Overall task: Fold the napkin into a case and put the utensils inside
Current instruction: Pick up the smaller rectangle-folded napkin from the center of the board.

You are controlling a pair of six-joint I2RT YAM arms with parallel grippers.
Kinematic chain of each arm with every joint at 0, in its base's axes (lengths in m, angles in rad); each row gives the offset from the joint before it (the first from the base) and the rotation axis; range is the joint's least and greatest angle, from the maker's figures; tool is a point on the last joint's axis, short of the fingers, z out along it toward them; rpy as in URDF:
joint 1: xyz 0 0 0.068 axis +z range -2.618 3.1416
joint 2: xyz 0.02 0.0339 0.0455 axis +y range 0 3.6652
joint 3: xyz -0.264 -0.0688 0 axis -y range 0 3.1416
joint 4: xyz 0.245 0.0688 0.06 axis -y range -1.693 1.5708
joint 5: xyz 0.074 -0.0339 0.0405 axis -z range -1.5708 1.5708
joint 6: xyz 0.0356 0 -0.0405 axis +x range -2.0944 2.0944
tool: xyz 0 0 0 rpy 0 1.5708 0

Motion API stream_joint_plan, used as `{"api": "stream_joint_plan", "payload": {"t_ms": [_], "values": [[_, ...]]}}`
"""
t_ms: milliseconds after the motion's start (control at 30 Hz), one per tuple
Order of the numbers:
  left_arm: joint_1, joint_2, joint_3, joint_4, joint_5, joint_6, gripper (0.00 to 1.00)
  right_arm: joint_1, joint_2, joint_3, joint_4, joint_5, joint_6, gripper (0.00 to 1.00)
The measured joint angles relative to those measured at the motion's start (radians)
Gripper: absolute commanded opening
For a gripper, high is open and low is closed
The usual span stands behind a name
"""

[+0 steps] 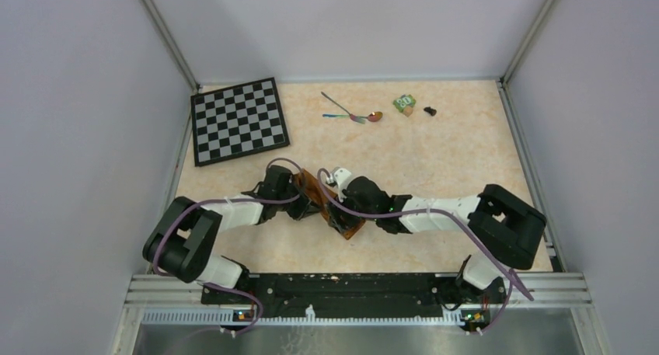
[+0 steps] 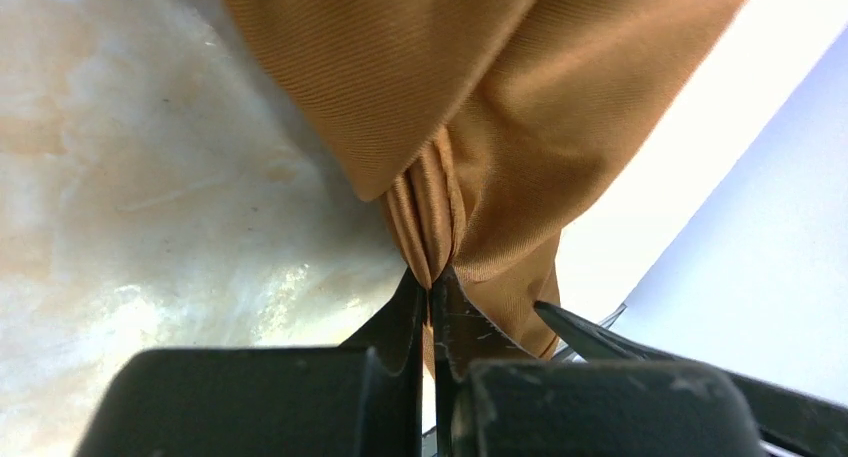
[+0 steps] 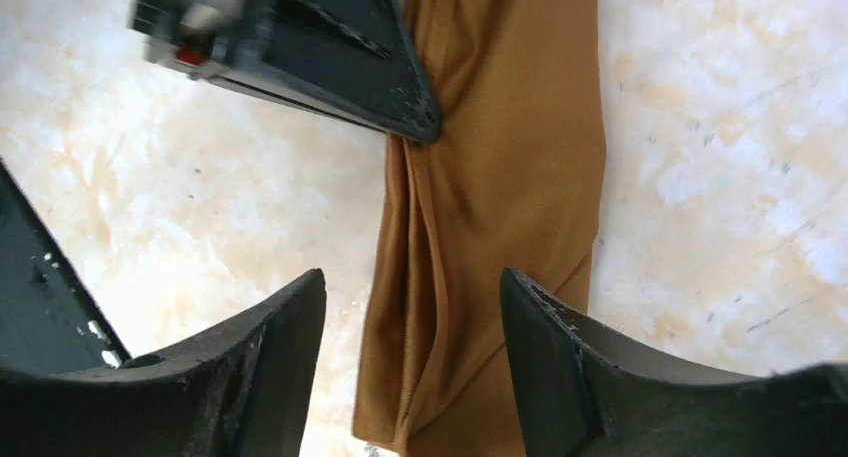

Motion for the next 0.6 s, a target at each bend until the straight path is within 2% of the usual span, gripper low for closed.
{"api": "stream_joint_plan", "payload": {"t_ms": [300,600], "values": [[0.002,-0.060,0.094,-0.217,-0.004,0.017,0.00,0.108,-0.068,0.003,0.035,0.113,-0.204,0.65],[0.008,-0.072,0.119,-0.309,0.023,0.037,0.00,0.219,0.014,0.067,0.037,0.313,-0.371,0.65]]}}
